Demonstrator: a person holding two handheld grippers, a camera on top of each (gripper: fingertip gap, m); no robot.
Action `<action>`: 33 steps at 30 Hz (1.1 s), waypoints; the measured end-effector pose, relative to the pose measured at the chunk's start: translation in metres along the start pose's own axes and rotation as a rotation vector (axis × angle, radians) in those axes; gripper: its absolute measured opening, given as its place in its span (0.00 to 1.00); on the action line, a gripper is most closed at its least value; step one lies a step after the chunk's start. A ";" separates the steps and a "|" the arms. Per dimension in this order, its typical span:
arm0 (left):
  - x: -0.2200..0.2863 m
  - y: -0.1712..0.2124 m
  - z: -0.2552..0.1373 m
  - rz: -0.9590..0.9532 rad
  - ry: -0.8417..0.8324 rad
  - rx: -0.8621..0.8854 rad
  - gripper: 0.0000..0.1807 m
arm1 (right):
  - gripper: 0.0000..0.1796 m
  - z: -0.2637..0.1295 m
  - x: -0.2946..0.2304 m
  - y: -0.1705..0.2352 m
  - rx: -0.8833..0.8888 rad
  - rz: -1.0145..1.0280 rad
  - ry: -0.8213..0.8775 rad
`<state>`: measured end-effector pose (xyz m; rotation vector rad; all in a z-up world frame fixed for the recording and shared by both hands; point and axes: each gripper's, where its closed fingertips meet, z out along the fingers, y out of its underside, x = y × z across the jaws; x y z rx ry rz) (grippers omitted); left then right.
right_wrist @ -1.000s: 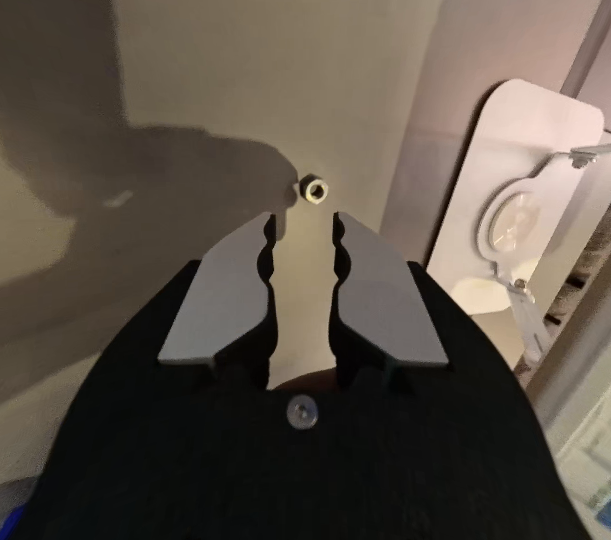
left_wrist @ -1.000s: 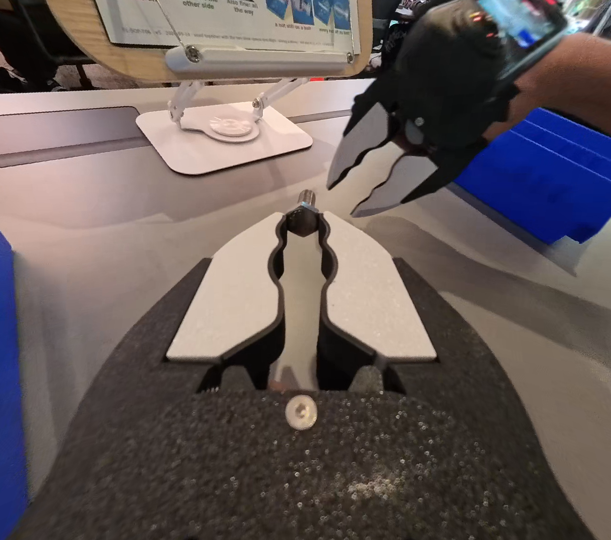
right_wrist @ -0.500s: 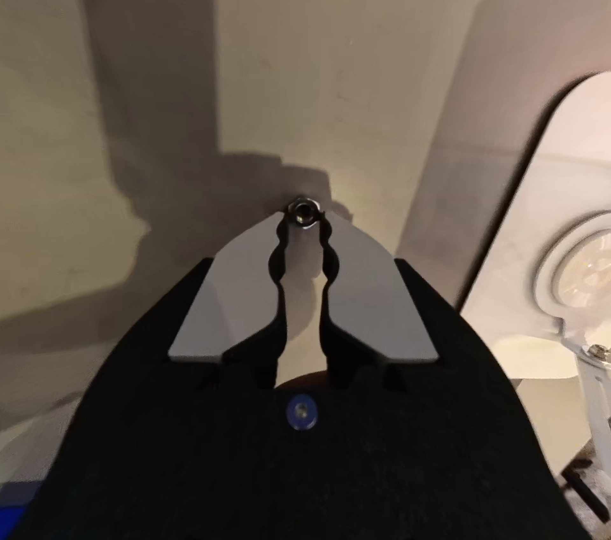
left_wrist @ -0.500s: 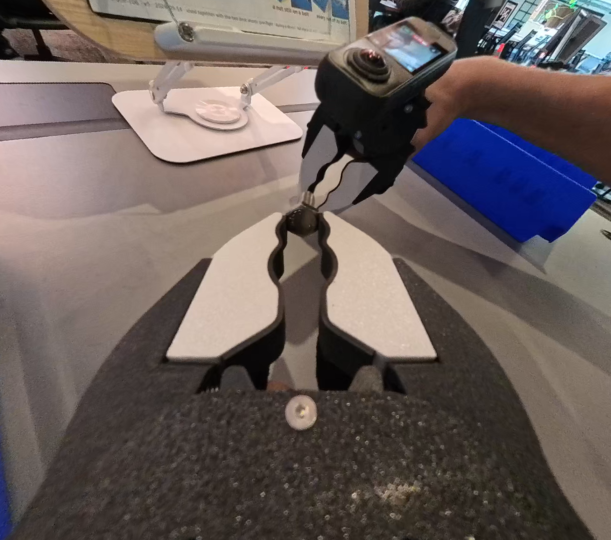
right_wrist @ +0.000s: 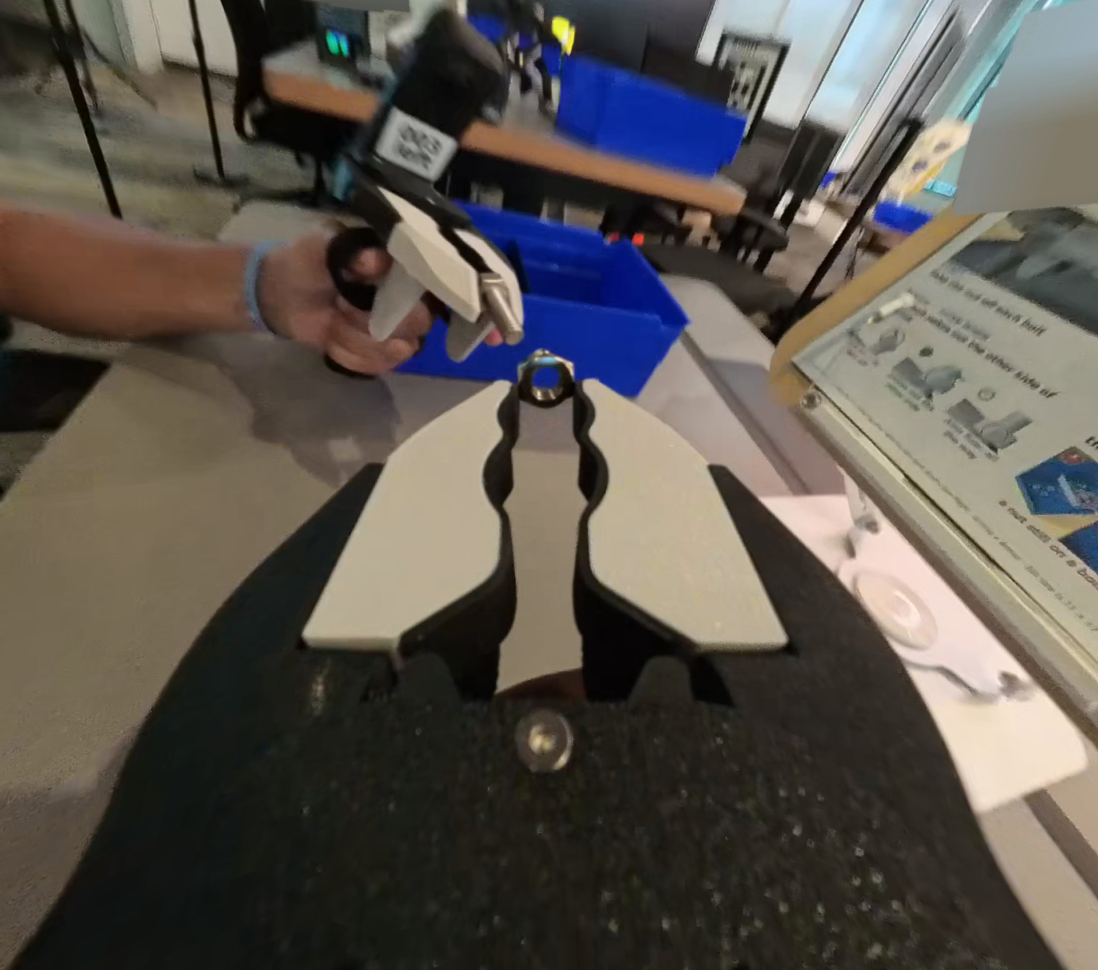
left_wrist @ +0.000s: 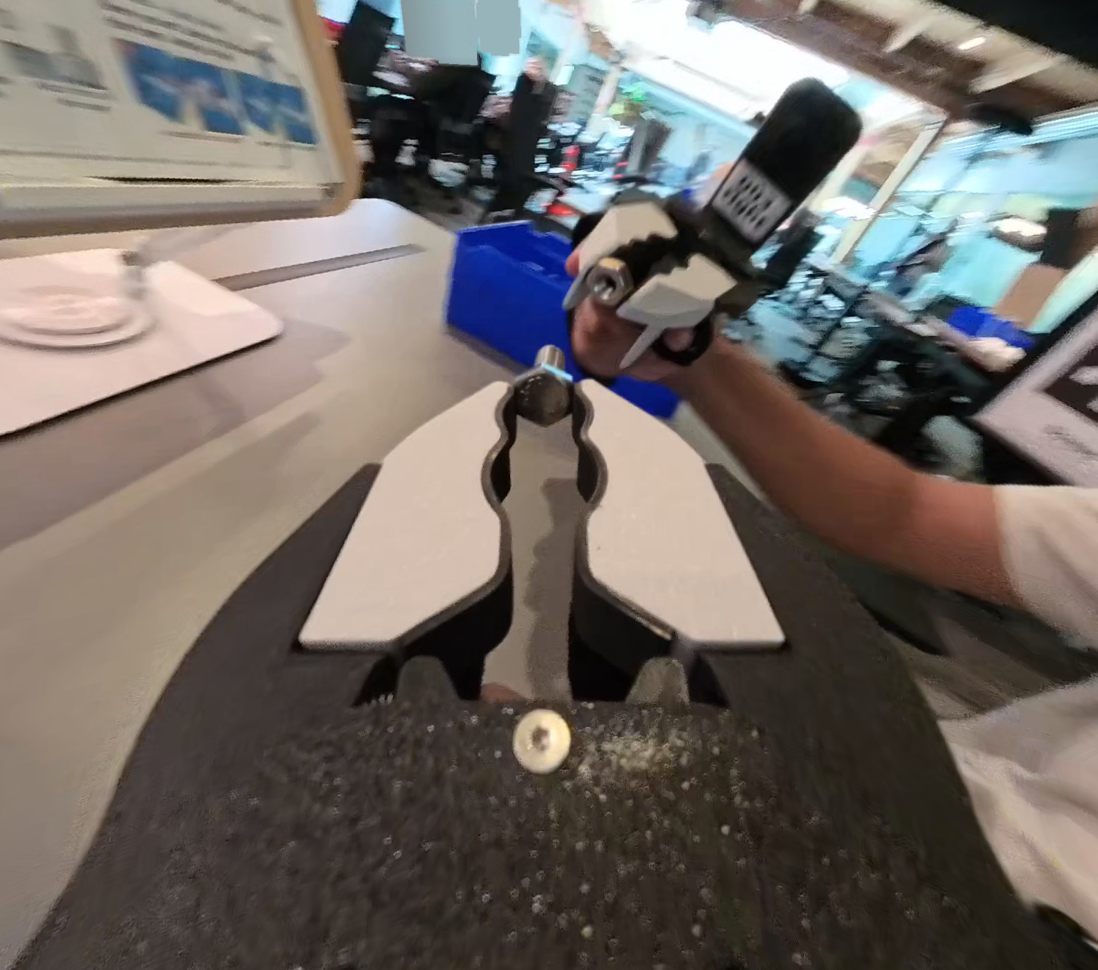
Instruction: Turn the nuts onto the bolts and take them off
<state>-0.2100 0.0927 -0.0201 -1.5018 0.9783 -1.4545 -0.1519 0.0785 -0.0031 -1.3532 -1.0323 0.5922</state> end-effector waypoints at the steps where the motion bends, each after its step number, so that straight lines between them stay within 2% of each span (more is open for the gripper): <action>1: 0.009 -0.002 0.001 -0.030 0.061 -0.002 0.10 | 0.09 -0.005 -0.007 -0.003 0.050 -0.003 0.008; 4: 0.031 -0.006 0.004 -0.104 0.214 -0.039 0.10 | 0.09 -0.010 -0.026 -0.010 0.171 -0.037 0.011; 8: 0.056 -0.007 0.011 -0.235 0.402 -0.097 0.09 | 0.09 -0.001 -0.044 -0.016 0.175 -0.249 0.051; 15: 0.064 -0.008 0.016 -0.323 0.517 -0.122 0.09 | 0.09 -0.005 -0.046 -0.024 0.245 -0.450 0.137; 19: 0.063 0.001 0.019 -0.347 0.539 -0.153 0.09 | 0.09 -0.004 -0.050 -0.019 0.214 -0.530 0.133; 28: 0.065 0.010 0.024 -0.373 0.569 -0.171 0.10 | 0.09 -0.004 -0.052 -0.015 0.189 -0.563 0.135; 33: 0.061 0.010 0.028 -0.278 0.517 -0.133 0.09 | 0.09 -0.004 -0.047 -0.010 0.205 -0.316 0.086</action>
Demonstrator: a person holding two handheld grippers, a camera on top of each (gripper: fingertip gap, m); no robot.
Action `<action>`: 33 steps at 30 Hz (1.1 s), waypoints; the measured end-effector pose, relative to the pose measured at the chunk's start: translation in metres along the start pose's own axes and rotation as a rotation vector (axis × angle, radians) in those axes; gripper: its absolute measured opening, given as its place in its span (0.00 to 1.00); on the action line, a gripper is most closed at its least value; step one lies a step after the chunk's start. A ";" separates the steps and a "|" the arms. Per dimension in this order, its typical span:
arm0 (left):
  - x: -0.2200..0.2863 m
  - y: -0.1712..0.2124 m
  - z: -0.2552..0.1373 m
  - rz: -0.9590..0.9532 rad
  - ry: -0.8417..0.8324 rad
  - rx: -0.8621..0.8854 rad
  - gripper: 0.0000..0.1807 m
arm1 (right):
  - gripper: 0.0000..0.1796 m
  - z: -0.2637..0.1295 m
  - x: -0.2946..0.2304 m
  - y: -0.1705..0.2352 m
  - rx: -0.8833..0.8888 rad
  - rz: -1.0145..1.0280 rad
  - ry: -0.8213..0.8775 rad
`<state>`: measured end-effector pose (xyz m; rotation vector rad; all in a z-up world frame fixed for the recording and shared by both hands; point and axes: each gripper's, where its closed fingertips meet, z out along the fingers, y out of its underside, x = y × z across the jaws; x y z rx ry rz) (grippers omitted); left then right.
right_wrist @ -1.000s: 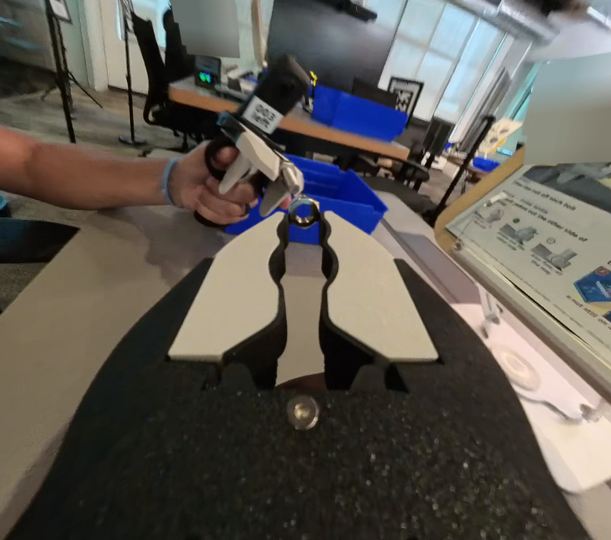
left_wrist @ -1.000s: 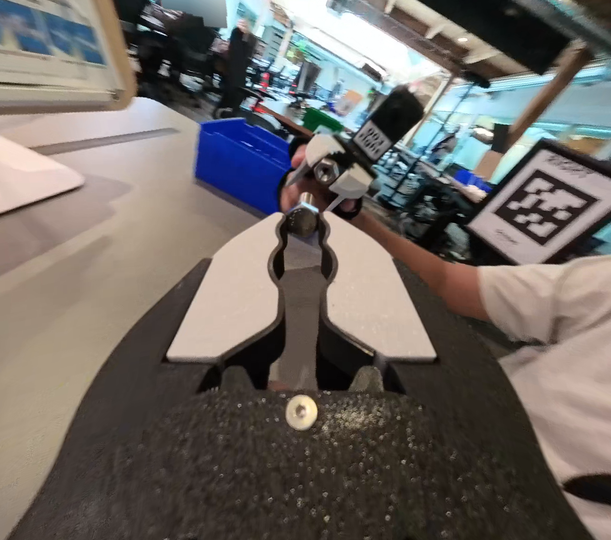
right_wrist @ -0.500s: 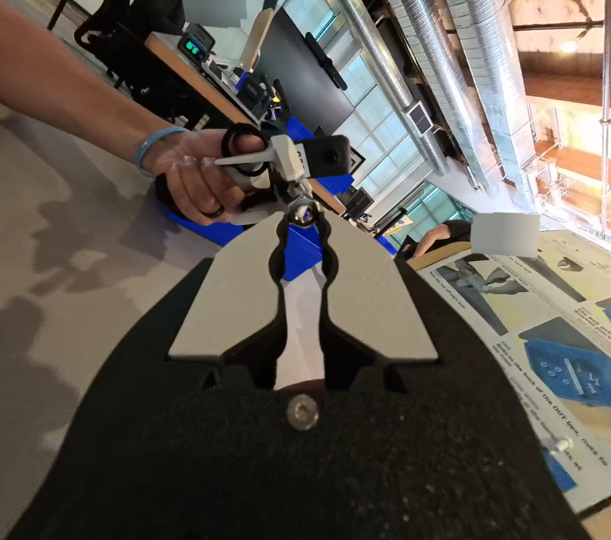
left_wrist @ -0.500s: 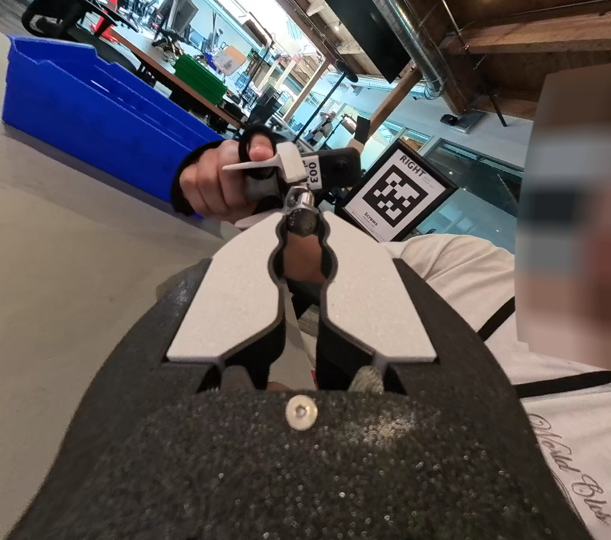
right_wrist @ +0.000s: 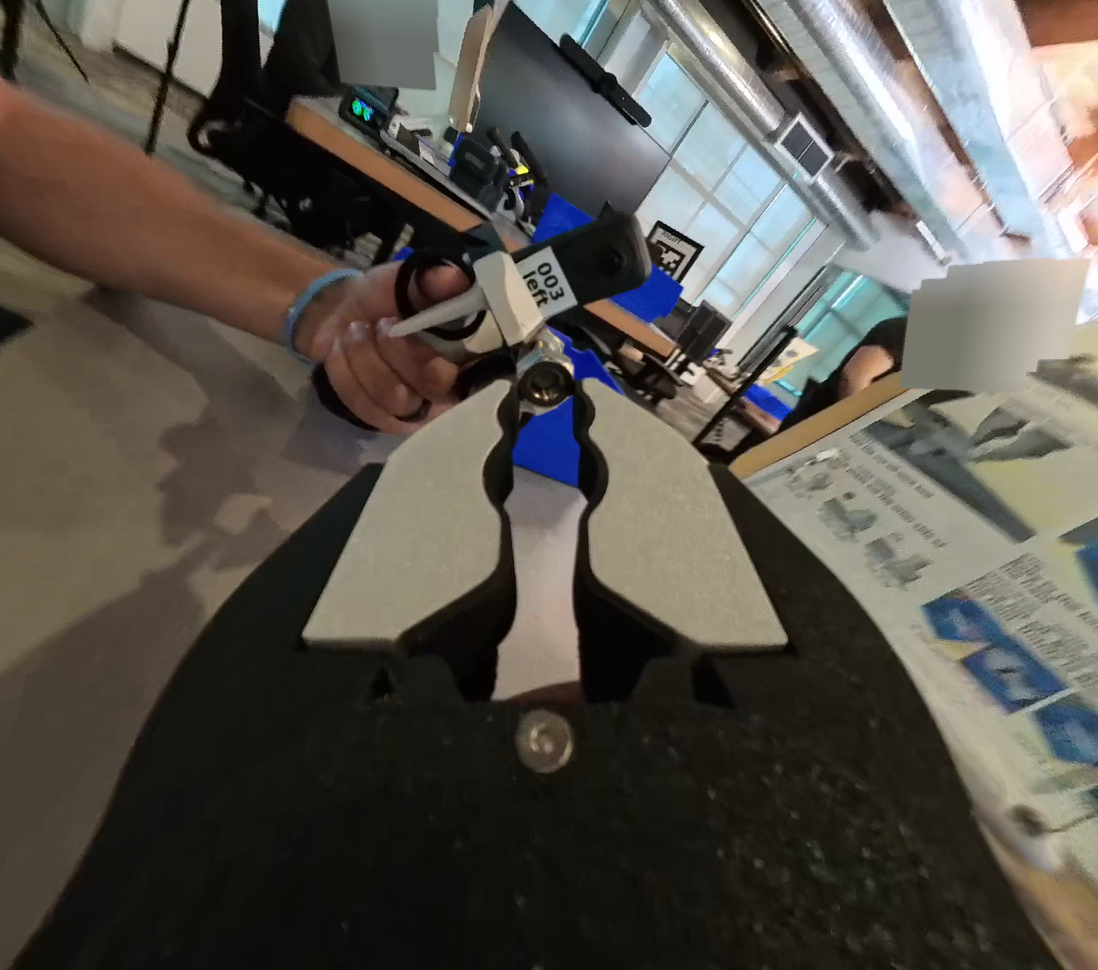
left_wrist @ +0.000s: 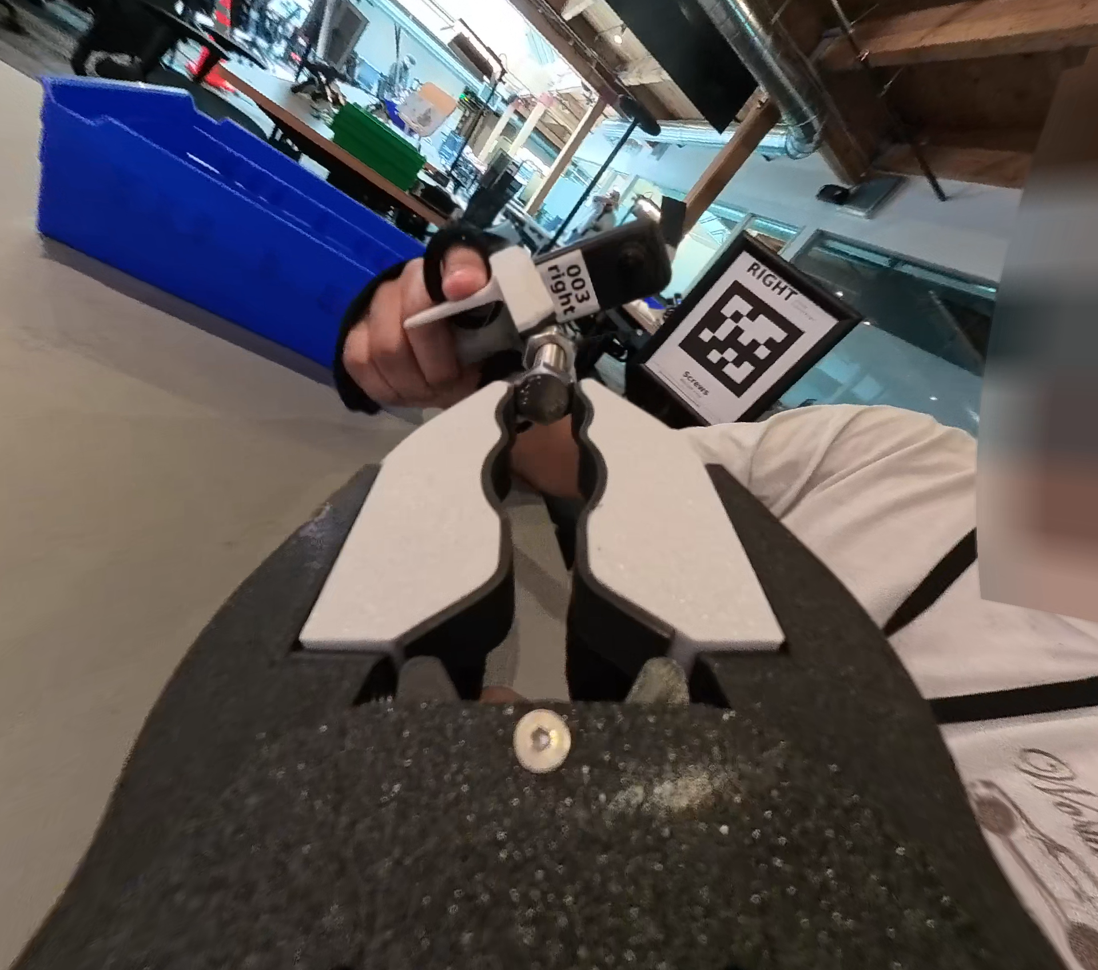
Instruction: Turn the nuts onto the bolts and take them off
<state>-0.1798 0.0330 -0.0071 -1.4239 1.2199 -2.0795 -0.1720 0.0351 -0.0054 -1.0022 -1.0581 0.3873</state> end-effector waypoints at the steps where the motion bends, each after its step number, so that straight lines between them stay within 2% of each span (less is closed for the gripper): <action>1: 0.000 -0.001 0.000 0.017 -0.006 0.008 0.09 | 0.09 0.000 0.000 0.000 0.009 0.056 -0.008; 5: -0.004 0.001 -0.001 0.106 -0.064 -0.006 0.09 | 0.09 0.000 0.000 0.004 -0.007 0.227 -0.051; 13: -0.018 0.011 -0.008 0.429 -0.319 -0.104 0.10 | 0.09 0.003 -0.008 0.023 -0.077 0.567 -0.151; 25: -0.024 0.039 -0.011 0.752 -0.478 -0.344 0.10 | 0.09 -0.005 -0.036 0.033 -0.137 1.129 -0.392; 33: -0.024 0.047 -0.009 0.953 -0.546 -0.419 0.10 | 0.06 -0.012 -0.050 0.034 -0.269 1.619 -0.518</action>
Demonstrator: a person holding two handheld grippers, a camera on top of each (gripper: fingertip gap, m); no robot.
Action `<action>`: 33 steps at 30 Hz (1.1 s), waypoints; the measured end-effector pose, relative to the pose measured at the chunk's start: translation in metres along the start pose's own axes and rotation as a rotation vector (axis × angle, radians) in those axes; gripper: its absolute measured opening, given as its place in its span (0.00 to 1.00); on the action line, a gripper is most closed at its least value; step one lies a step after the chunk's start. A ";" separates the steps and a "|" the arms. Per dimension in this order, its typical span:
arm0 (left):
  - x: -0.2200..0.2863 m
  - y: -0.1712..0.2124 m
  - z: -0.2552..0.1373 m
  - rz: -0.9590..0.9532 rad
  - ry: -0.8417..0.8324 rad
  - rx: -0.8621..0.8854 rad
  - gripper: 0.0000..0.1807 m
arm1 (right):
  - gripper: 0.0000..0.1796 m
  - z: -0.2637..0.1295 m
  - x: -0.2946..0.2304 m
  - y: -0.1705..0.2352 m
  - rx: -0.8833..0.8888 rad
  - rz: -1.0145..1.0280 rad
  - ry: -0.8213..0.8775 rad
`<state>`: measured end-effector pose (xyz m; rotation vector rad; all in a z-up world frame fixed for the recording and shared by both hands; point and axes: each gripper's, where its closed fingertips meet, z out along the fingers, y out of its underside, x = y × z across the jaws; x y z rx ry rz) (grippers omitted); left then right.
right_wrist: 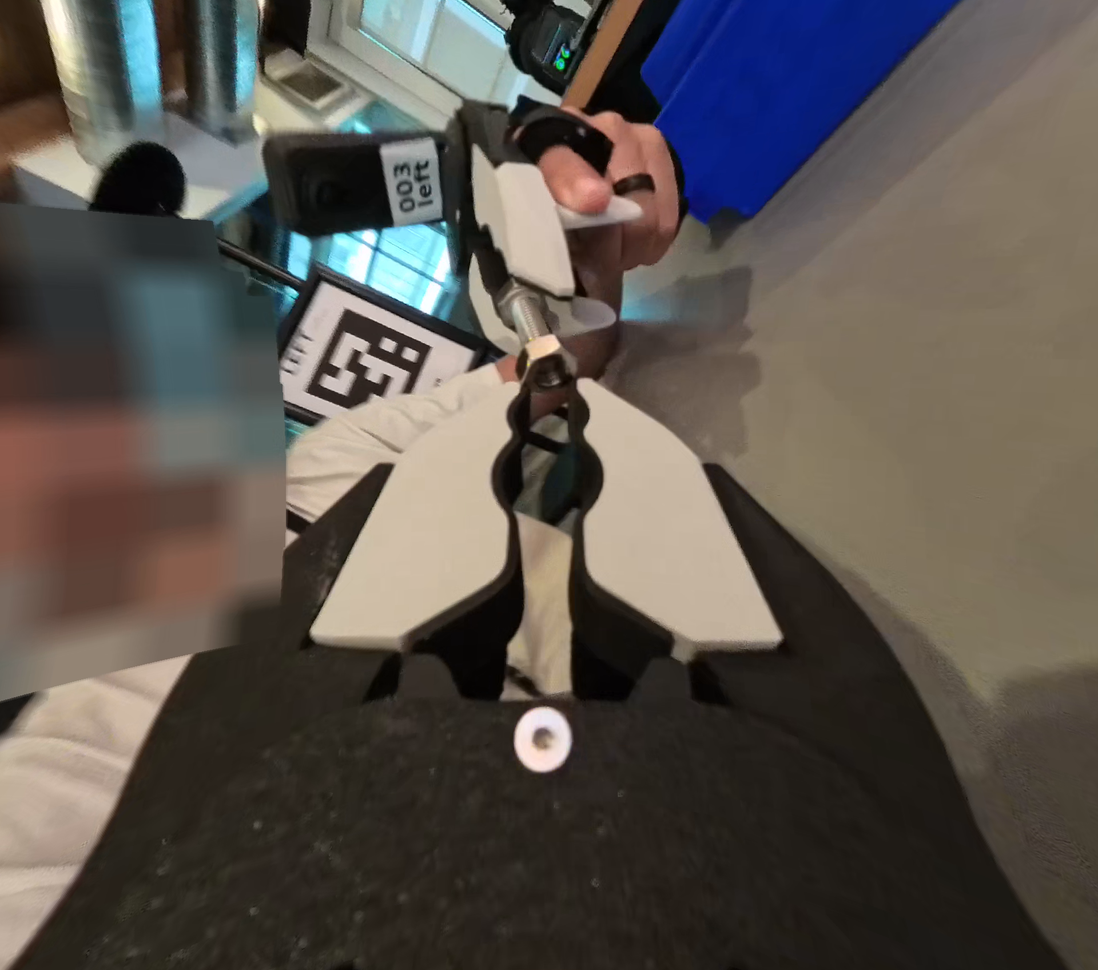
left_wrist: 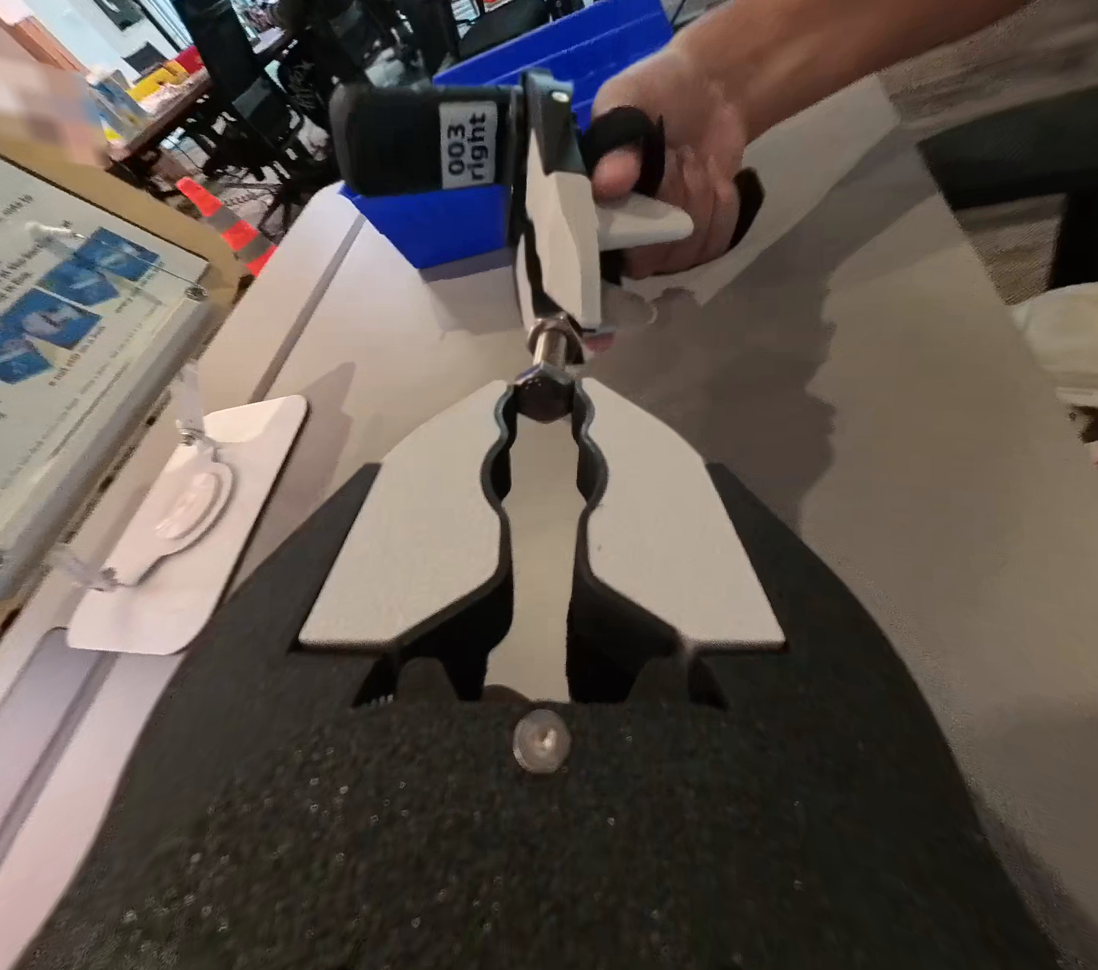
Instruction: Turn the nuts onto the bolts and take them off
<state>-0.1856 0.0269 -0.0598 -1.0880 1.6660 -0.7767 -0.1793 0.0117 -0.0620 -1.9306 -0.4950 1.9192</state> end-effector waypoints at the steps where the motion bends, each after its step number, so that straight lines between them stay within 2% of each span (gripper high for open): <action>1: -0.001 0.000 0.000 0.018 -0.020 -0.004 0.10 | 0.00 0.000 0.000 0.002 -0.001 0.057 -0.023; 3: 0.000 -0.002 -0.001 0.043 -0.030 -0.008 0.10 | 0.00 0.002 -0.003 0.003 0.015 0.083 -0.072; 6: -0.003 -0.003 0.001 0.007 -0.041 0.013 0.10 | 0.00 0.000 -0.004 0.001 0.027 -0.016 -0.055; 10: -0.012 -0.005 -0.001 -0.187 0.002 0.109 0.10 | 0.03 -0.004 -0.004 -0.006 0.044 -0.263 0.067; 13: -0.022 -0.004 -0.001 -0.396 0.063 0.198 0.10 | 0.13 -0.012 -0.006 -0.022 0.086 -0.569 0.216; 16: -0.025 -0.007 -0.003 -0.646 0.197 0.321 0.10 | 0.21 -0.017 -0.013 -0.036 0.142 -1.032 0.404; 19: -0.025 -0.009 -0.007 -0.842 0.327 0.421 0.10 | 0.20 -0.017 -0.019 -0.041 0.206 -1.476 0.613; 22: -0.022 -0.012 -0.010 -0.952 0.441 0.480 0.09 | 0.22 -0.009 -0.006 -0.035 0.117 -1.734 0.802; 27: -0.005 -0.010 -0.003 -0.953 0.535 0.424 0.09 | 0.17 -0.006 -0.011 -0.027 0.120 -1.926 0.856; 33: 0.005 -0.009 0.001 -0.958 0.585 0.398 0.09 | 0.11 -0.004 -0.006 -0.017 0.044 -1.933 0.819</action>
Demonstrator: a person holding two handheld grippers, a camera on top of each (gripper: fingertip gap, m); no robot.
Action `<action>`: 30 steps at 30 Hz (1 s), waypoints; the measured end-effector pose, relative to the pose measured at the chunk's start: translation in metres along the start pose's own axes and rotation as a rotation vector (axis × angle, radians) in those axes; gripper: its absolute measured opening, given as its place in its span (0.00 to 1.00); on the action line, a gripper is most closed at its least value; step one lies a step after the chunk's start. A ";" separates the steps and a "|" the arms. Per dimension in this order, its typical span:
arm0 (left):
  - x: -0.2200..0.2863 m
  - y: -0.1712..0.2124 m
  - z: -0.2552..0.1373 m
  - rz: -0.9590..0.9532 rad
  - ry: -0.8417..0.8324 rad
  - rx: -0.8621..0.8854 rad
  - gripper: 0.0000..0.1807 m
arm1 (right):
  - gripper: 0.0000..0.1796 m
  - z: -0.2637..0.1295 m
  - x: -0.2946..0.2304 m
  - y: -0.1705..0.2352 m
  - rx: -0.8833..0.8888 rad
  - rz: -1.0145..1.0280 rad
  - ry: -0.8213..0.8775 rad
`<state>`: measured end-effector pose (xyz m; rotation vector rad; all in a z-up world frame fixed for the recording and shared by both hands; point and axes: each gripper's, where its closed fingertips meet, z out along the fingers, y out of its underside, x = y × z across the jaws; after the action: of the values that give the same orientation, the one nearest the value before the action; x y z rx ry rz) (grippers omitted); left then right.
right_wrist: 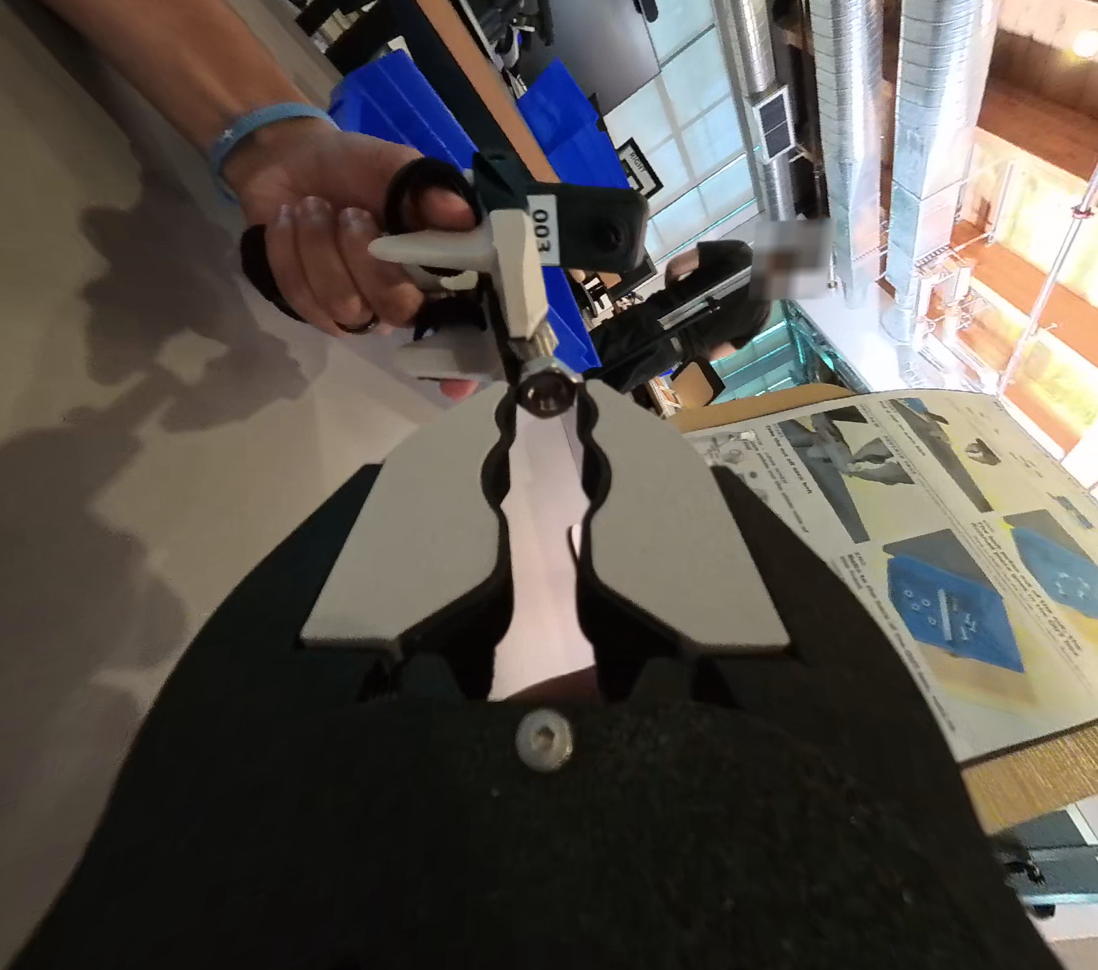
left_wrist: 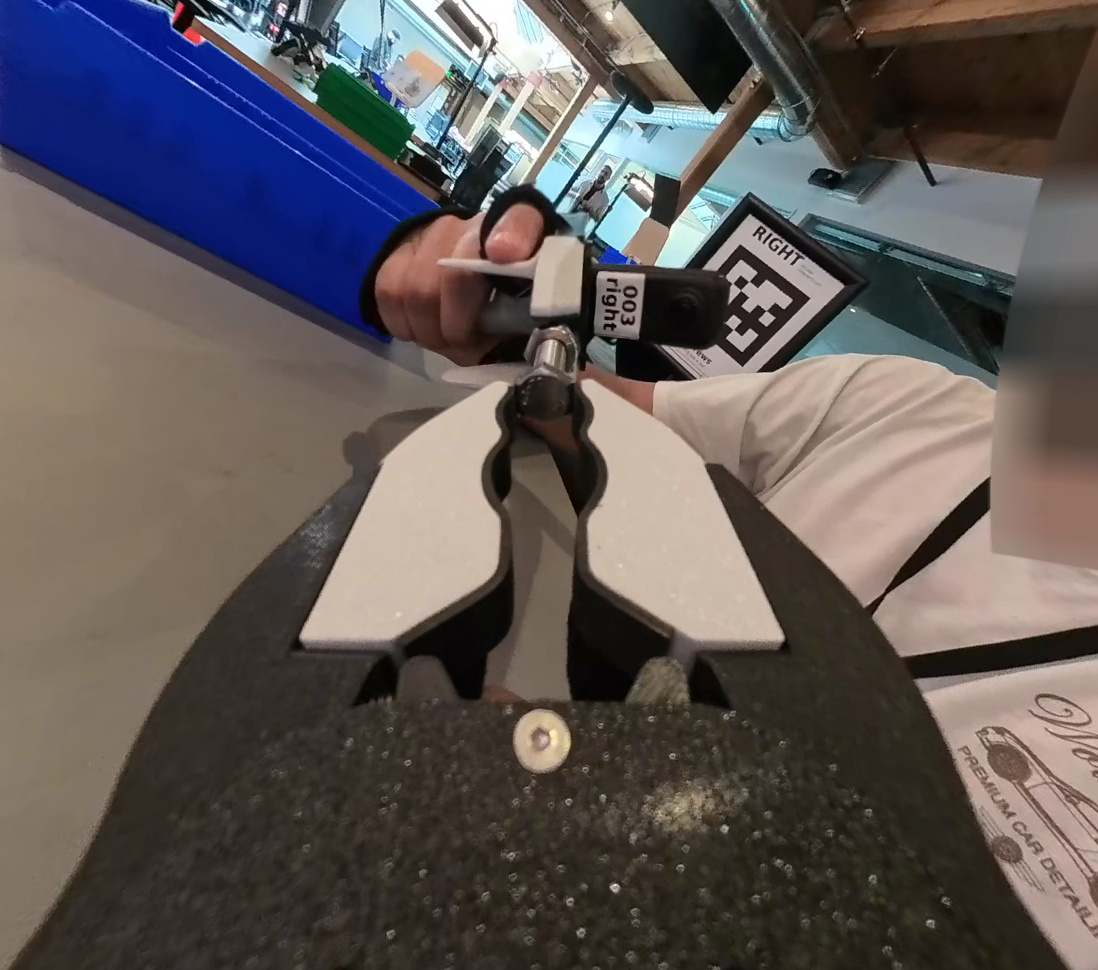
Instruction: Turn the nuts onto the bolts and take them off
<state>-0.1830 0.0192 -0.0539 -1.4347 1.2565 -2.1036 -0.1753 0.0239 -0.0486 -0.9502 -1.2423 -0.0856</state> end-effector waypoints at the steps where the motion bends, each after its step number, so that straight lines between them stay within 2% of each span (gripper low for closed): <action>1: 0.000 0.001 0.001 0.002 0.001 -0.004 0.09 | 0.10 0.000 -0.001 -0.001 0.003 -0.002 -0.001; 4: 0.001 0.001 0.001 0.012 -0.004 -0.007 0.09 | 0.10 -0.001 0.000 -0.002 0.003 0.067 -0.027; 12: -0.003 0.004 0.000 0.224 -0.155 -0.086 0.10 | 0.10 0.000 -0.001 -0.002 0.051 0.575 -0.202; 17: -0.008 0.011 0.001 0.274 -0.211 -0.140 0.10 | 0.10 -0.003 -0.007 0.003 0.035 0.618 -0.250; 19: -0.009 0.012 0.003 0.260 -0.212 -0.148 0.10 | 0.10 -0.005 -0.009 0.004 0.022 0.538 -0.228; 21: -0.009 0.012 0.003 0.185 -0.175 -0.134 0.10 | 0.10 -0.005 -0.012 0.007 -0.019 0.333 -0.172; 26: -0.002 0.019 0.004 0.069 -0.046 -0.142 0.10 | 0.10 -0.008 -0.016 0.000 -0.048 -0.012 -0.119; 30: 0.003 0.025 0.004 -0.006 0.042 -0.158 0.10 | 0.10 -0.010 -0.020 -0.005 -0.107 -0.409 -0.105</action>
<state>-0.1862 0.0009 -0.0710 -1.4660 1.4655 -2.0884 -0.1775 0.0055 -0.0625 -0.7871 -1.5279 -0.4318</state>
